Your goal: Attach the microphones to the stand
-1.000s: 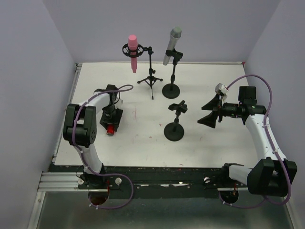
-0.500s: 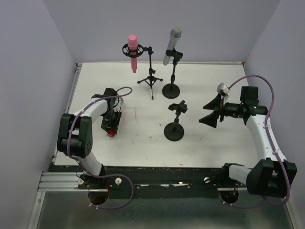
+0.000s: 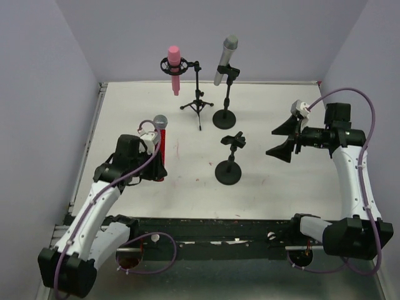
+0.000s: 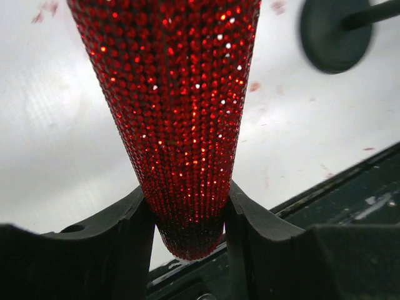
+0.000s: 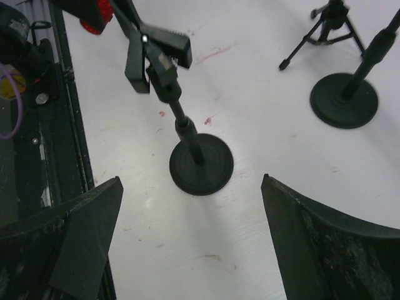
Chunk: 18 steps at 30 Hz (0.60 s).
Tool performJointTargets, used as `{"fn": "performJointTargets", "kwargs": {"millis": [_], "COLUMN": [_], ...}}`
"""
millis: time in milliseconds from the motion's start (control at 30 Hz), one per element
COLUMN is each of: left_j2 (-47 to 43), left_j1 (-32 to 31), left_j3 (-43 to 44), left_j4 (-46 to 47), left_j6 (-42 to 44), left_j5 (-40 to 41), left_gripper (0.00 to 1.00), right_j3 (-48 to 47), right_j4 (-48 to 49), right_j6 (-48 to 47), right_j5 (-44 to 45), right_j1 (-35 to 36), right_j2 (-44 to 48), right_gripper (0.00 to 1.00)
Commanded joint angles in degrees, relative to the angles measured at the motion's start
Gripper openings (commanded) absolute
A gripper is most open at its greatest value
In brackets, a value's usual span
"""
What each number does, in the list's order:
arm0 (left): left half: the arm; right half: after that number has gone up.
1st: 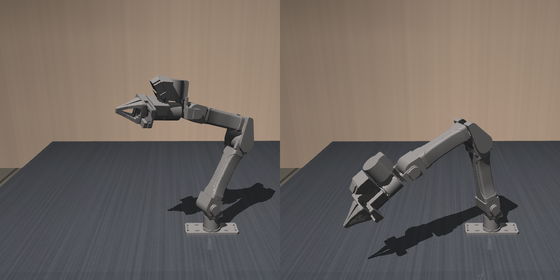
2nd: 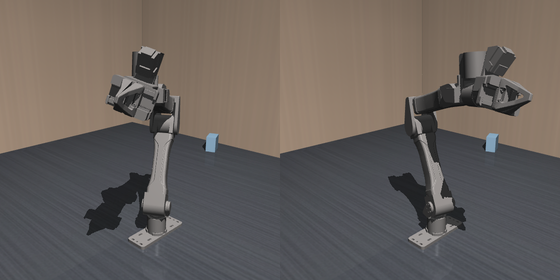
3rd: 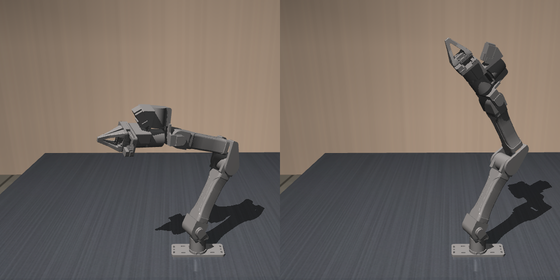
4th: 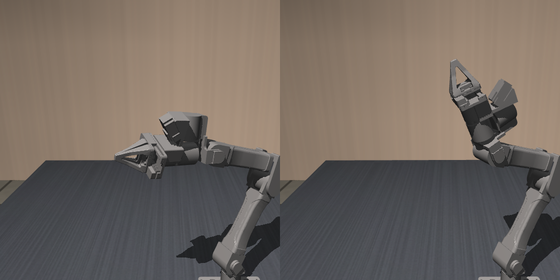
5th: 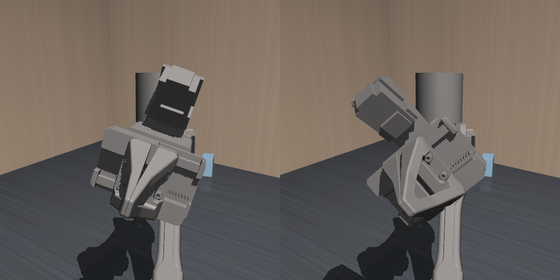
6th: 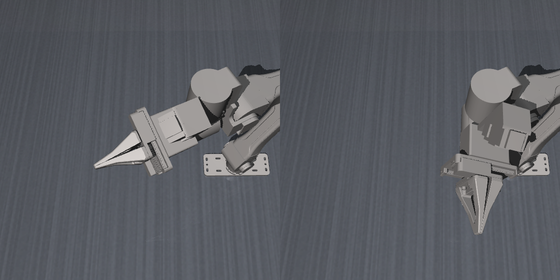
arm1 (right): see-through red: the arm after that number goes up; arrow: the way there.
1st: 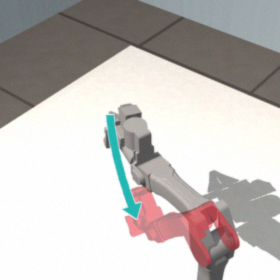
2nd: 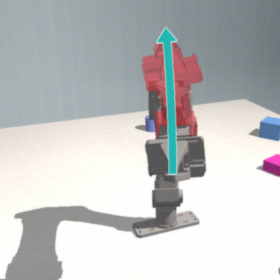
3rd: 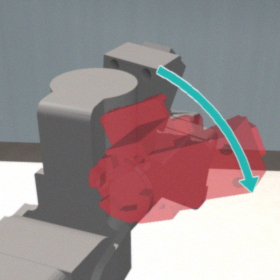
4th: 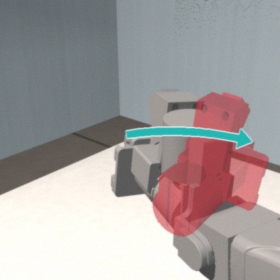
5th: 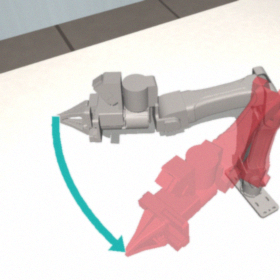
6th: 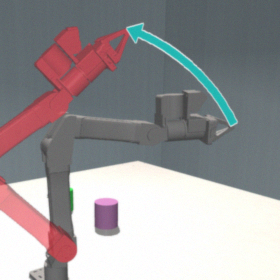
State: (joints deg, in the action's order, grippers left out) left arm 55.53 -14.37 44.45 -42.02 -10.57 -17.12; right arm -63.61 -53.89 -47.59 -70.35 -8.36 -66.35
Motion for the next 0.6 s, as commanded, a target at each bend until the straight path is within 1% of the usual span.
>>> {"fn": "performJointTargets", "kwargs": {"millis": [0,100,200,267,333,400,467,567], "left_j2": [-14.8,-20.7,-22.3,-21.1,-18.7,-15.5,-12.1,-5.7], "left_j1": [-2.5,-3.4,-4.8,-6.4,-9.3,-13.8,-18.8,-25.8], "left_j3": [-0.6,1.3,4.8,7.7,11.3,15.0,19.4,26.5], "left_j4": [8.0,11.2,15.9,18.8,20.3,21.4,21.3,21.2], "left_j6": [-3.5,-7.0,-11.5,-13.9,-15.5,-16.0,-15.4,-14.3], "left_j5": [-13.3,-18.0,-21.3,-22.6,-22.5,-20.6,-17.6,-13.2], "left_gripper": [0.0,0.0,0.0,0.0,0.0,0.0,0.0,0.0], "right_j3": [-13.4,-23.5,-31.2,-34.6,-36.3,-37.6,-39.5,-42.5], "right_j4": [-14.9,-22.8,-27.1,-25.5,-19.4,-15.0,-15.2,-14.4], "right_j6": [-5.4,-6.1,-3.6,1.8,11.9,18.4,20.1,21.8], "right_j5": [1.2,-1.6,-4.2,-4.4,-3.5,-4.5,-9.1,-11.6], "right_j1": [-0.3,-0.2,1.3,4.0,7.7,10.4,10.8,12.1], "right_j2": [-2.2,-5.8,-9.3,-10.6,-10.6,-11.1,-12.8,-14.7], "right_gripper": [1.0,1.0,1.0,1.0,1.0,1.0,1.0,1.0]}}
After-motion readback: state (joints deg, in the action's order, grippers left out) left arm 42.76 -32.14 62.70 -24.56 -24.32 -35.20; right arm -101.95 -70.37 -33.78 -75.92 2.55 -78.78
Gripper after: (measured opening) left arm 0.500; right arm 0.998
